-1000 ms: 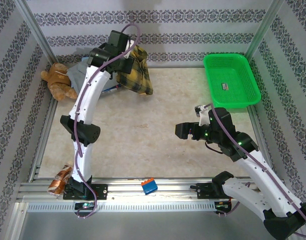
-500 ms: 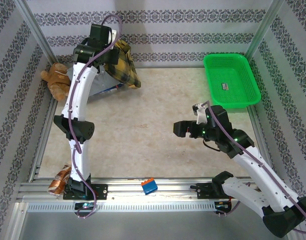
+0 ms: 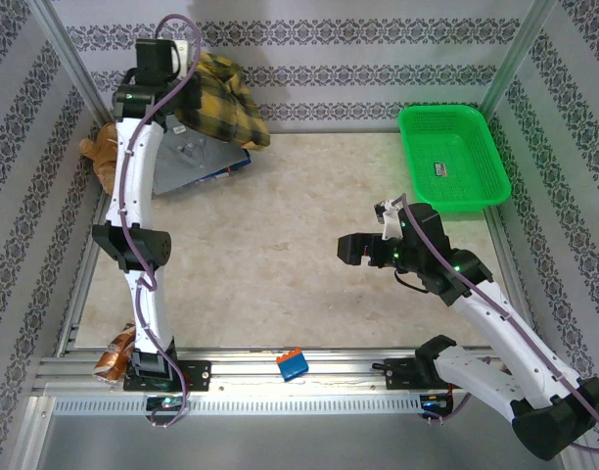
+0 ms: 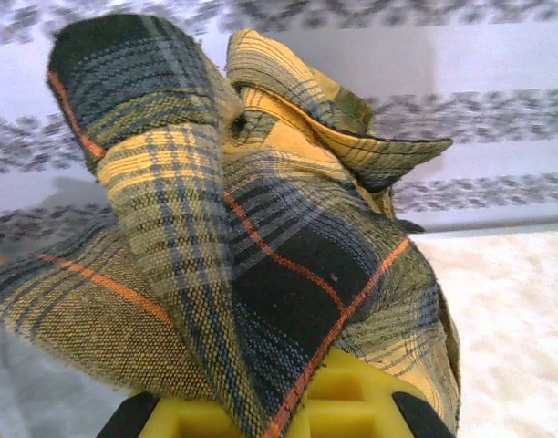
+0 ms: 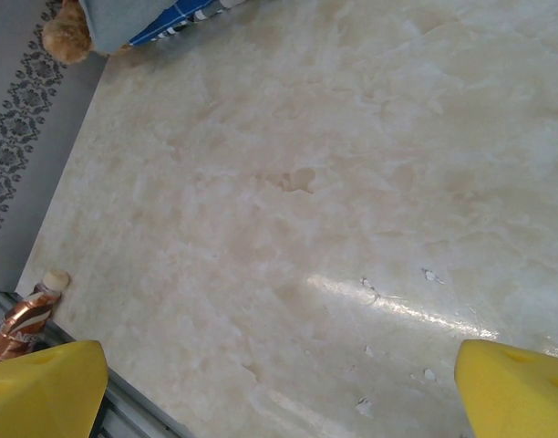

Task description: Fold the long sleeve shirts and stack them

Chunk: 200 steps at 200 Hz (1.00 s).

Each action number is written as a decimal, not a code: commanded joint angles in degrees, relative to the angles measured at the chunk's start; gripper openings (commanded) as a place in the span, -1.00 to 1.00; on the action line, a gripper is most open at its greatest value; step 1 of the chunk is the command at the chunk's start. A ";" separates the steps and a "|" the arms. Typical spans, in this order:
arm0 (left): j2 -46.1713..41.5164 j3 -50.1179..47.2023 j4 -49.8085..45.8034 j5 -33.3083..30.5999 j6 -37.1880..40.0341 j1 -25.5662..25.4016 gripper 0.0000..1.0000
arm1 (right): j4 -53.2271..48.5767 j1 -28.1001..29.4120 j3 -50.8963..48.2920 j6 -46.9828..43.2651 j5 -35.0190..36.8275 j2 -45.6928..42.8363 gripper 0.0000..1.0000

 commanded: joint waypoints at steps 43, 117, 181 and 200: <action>0.30 -16.99 16.62 4.28 -0.31 10.75 -1.00 | -0.72 -0.48 0.10 4.21 0.64 1.28 0.96; 1.72 -33.63 23.66 0.58 -9.45 18.01 0.20 | -0.38 1.36 1.91 7.56 2.88 4.31 0.95; 1.97 -17.61 12.22 -0.70 -16.07 21.90 1.00 | -2.54 0.78 4.18 3.65 5.08 3.98 0.96; -0.85 -18.93 11.99 3.35 -16.66 20.99 1.00 | -3.20 -1.01 4.38 1.75 4.69 3.30 0.96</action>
